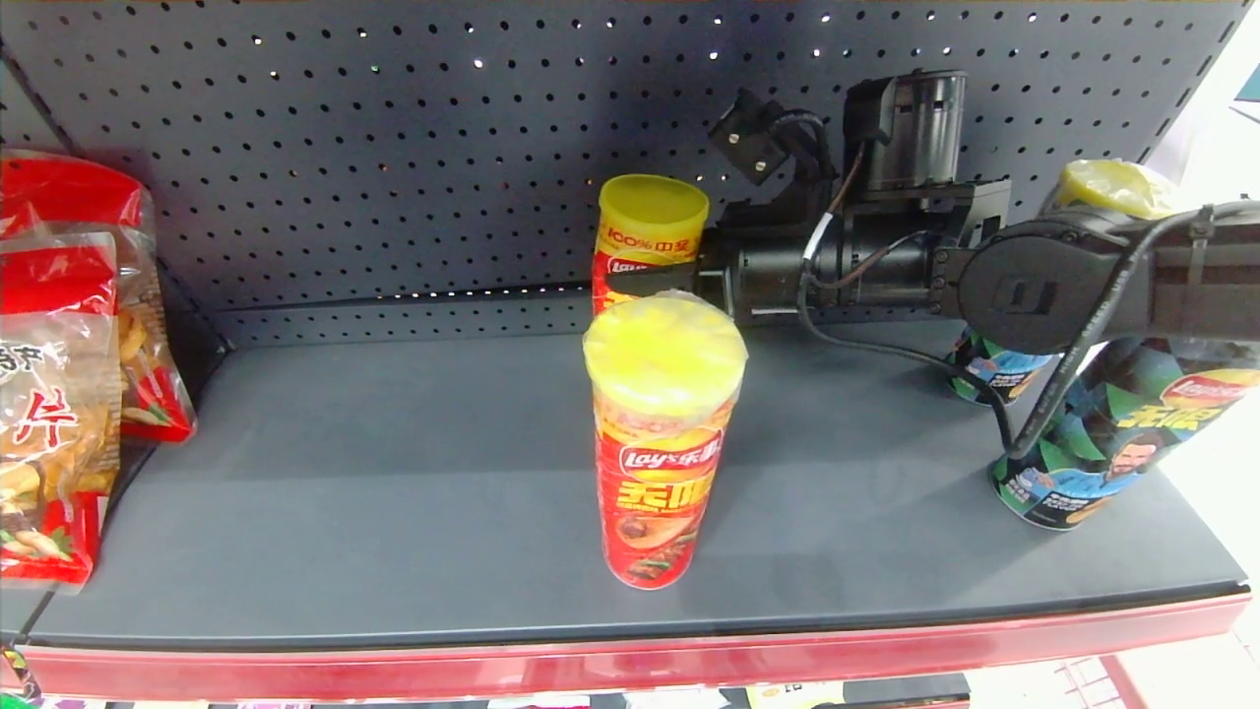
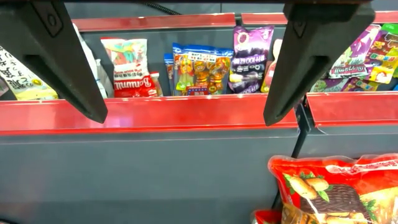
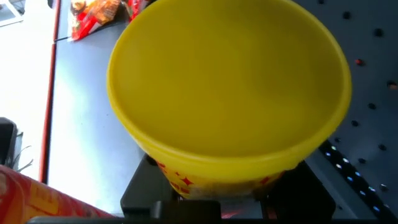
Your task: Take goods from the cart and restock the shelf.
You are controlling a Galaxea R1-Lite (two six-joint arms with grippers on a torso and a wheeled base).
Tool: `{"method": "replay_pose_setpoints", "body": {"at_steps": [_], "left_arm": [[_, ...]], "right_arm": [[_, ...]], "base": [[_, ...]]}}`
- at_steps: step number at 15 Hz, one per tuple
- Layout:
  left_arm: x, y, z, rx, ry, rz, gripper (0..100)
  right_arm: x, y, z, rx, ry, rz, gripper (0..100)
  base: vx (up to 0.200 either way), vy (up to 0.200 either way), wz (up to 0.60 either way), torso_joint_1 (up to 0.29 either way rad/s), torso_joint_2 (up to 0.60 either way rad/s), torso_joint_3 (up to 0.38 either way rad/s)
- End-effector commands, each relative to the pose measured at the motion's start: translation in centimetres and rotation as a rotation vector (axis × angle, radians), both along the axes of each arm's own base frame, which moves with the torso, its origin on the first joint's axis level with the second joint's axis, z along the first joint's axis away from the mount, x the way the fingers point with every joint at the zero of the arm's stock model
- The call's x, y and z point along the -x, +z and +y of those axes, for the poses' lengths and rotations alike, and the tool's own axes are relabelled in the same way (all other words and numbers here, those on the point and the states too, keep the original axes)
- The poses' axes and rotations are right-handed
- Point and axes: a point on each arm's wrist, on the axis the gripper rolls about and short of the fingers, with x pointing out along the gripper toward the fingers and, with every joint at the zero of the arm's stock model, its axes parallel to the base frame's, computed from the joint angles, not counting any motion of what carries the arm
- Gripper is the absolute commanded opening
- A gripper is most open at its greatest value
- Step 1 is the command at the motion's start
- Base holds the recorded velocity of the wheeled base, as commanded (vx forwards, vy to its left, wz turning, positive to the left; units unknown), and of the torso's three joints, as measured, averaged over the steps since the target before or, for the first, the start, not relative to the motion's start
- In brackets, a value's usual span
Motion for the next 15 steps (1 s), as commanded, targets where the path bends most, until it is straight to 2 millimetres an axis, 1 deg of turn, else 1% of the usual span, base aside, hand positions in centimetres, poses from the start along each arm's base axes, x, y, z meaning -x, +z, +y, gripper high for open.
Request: {"method": "replay_pose_setpoints", "body": {"at_steps": [1,5,6,11,13,15], "left_arm": [[0.0,0.0,0.0,0.000,0.001,0.001,100],[0.0,0.0,0.0,0.000,0.001,0.001,100],[0.0,0.0,0.0,0.000,0.001,0.001,100],[0.0,0.0,0.0,0.000,0.001,0.001,100],[0.0,0.0,0.0,0.000,0.001,0.001,100],[0.0,0.0,0.0,0.000,0.001,0.001,100]], "right_arm": [[0.4,0.0,0.3,0.000,0.012,0.000,0],[0.8,-0.2,0.7,0.004,0.028,0.004,0],[0.9,-0.4,0.9,0.008,0.031,0.009,100],[1.3,-0.2,0.9,0.008,0.037,0.009,100],[1.8,-0.5,0.2,0.020,0.032,0.020,100],[1.6,-0.7,-0.9,0.029,0.006,0.028,100]], "base": [[0.000,0.000,0.00,0.000,0.00,0.000],[0.000,0.000,0.00,0.000,0.00,0.000],[0.000,0.000,0.00,0.000,0.00,0.000],[0.000,0.000,0.00,0.000,0.00,0.000],[0.000,0.000,0.00,0.000,0.00,0.000],[0.000,0.000,0.00,0.000,0.00,0.000]]}}
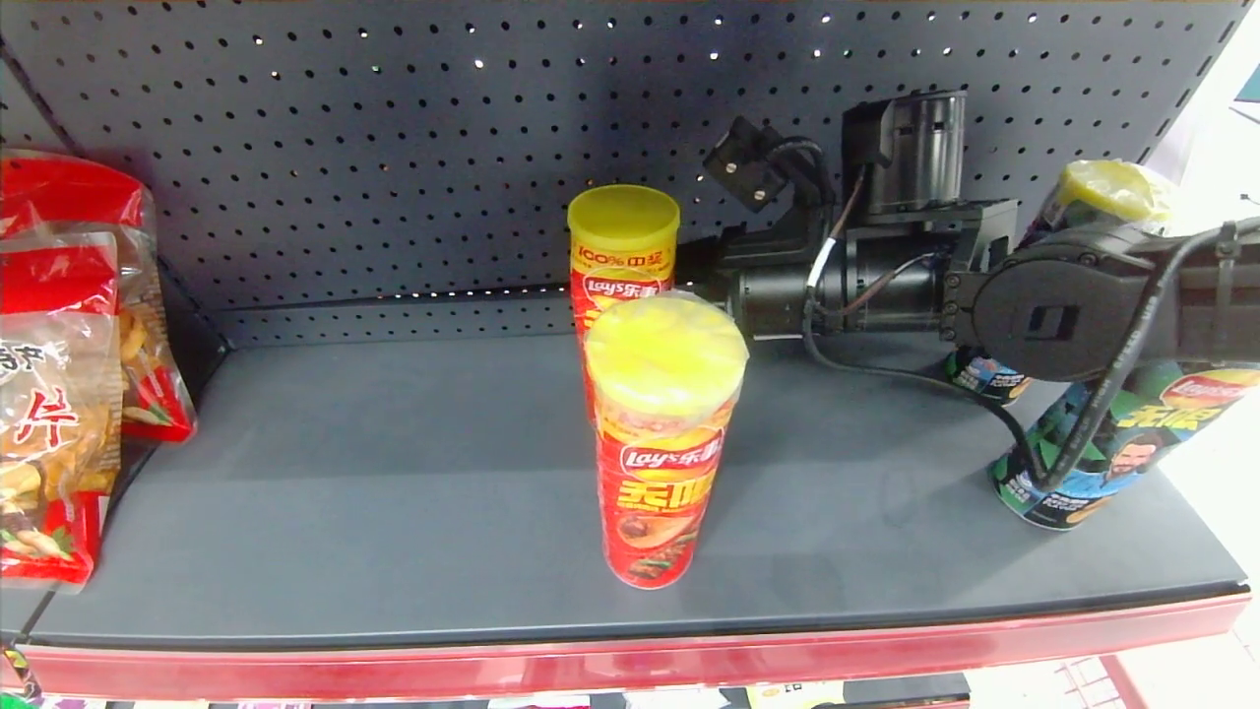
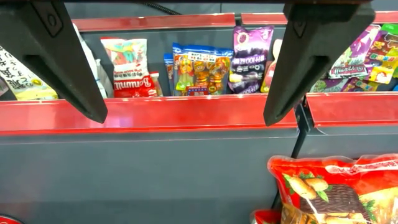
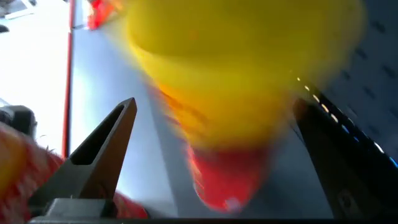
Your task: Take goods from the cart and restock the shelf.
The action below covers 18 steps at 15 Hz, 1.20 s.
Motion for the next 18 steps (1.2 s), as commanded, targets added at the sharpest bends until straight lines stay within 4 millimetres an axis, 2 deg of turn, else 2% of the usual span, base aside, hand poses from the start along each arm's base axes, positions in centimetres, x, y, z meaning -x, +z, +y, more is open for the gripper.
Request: {"method": "replay_pose_setpoints", "body": {"at_steps": [1,4,6,18], "left_arm": [[0.0,0.0,0.0,0.000,0.001,0.002,100],[0.0,0.0,0.0,0.000,0.001,0.002,100],[0.0,0.0,0.0,0.000,0.001,0.002,100],[0.0,0.0,0.0,0.000,0.001,0.002,100]], "right_arm": [[0.0,0.5,-1.7,-0.003,-0.039,-0.003,100],[-0.7,-0.2,-3.4,0.013,-0.094,0.016,100],[-0.9,-0.4,-3.7,0.016,-0.101,0.022,100],[-1.4,-0.6,-4.2,0.022,-0.115,0.022,100]], "base": [[0.000,0.000,0.00,0.000,0.00,0.000],[0.000,0.000,0.00,0.000,0.00,0.000],[0.000,0.000,0.00,0.000,0.00,0.000],[0.000,0.000,0.00,0.000,0.00,0.000]]}}
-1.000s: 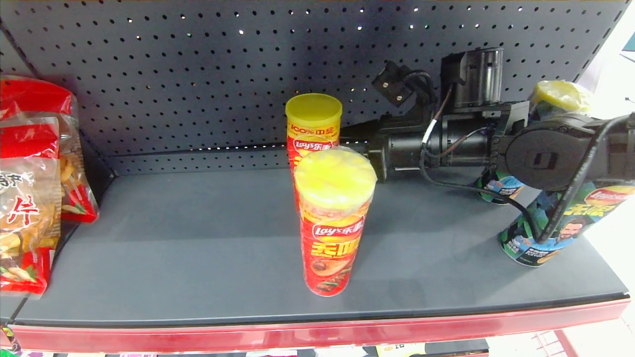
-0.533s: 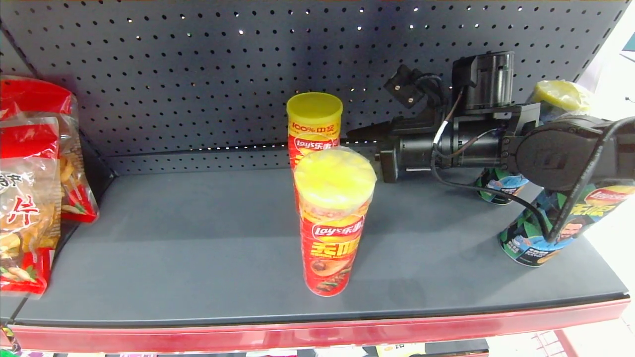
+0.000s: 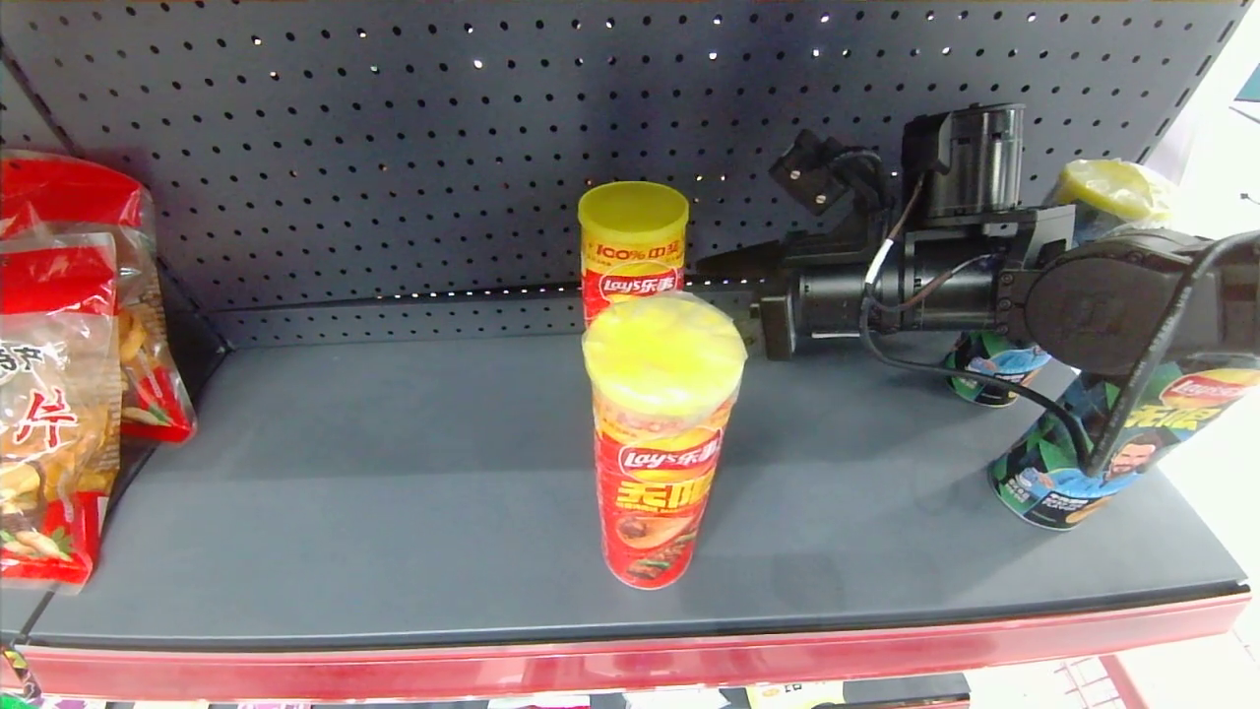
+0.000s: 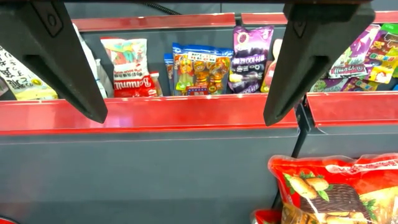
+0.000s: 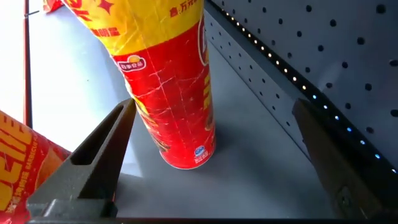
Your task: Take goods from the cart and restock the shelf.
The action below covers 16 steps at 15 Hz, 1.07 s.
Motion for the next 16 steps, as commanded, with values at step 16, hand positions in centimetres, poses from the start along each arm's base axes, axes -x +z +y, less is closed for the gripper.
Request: {"method": "replay_pose_setpoints", "body": {"at_steps": [16], "left_arm": [[0.0,0.0,0.0,0.000,0.001,0.002,100]], "right_arm": [[6.3,0.1,-1.7,0.025,0.061,0.025,100]], "base": [[0.000,0.000,0.00,0.000,0.00,0.000]]}}
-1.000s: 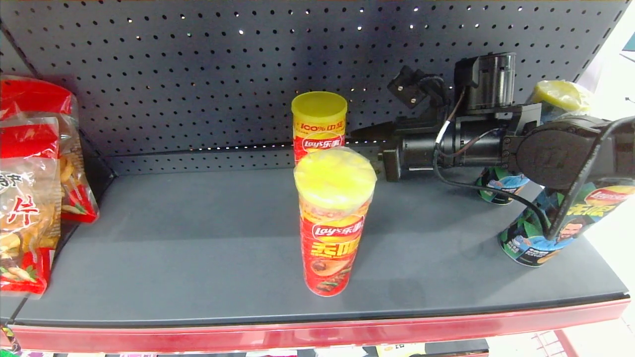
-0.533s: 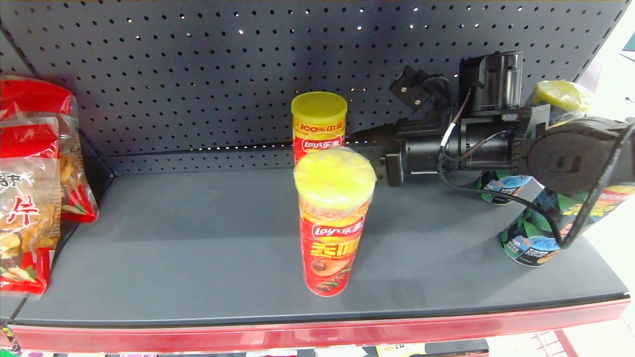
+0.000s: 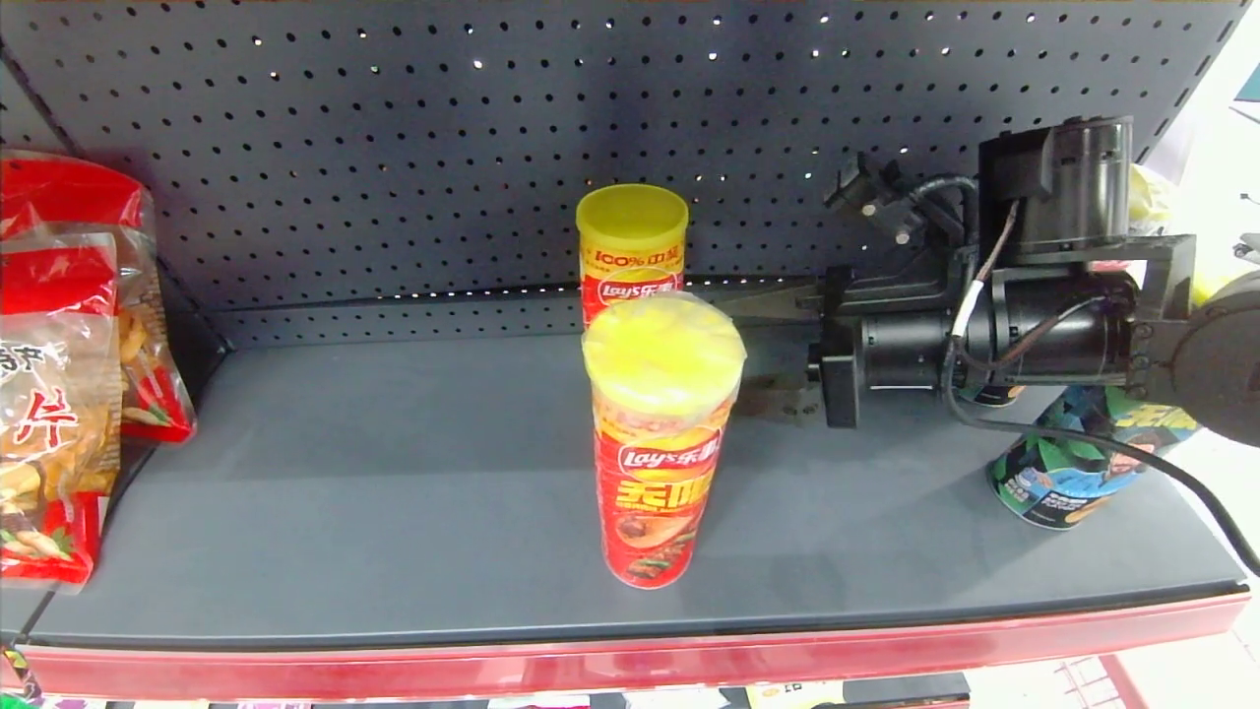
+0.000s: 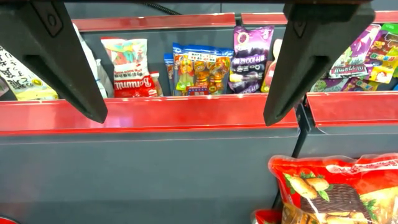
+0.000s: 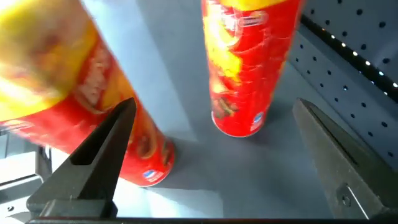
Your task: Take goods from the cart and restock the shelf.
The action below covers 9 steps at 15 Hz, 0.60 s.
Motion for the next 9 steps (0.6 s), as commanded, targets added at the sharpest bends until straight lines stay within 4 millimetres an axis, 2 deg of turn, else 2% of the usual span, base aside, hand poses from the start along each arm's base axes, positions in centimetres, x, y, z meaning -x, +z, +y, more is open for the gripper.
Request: {"method": "replay_pose_setpoints", "body": {"at_steps": [1,9], "left_arm": [[-0.01,-0.01,0.00,0.000,0.001,0.002,100],[-0.01,-0.01,0.00,0.000,0.001,0.002,100]], "right_arm": [[0.72,0.32,0.18,-0.006,0.021,-0.007,100],[0.97,-0.21,1.18,0.003,0.051,0.007,100]], "base": [[0.000,0.000,0.00,0.000,0.00,0.000],[0.000,0.000,0.00,0.000,0.00,0.000]]}}
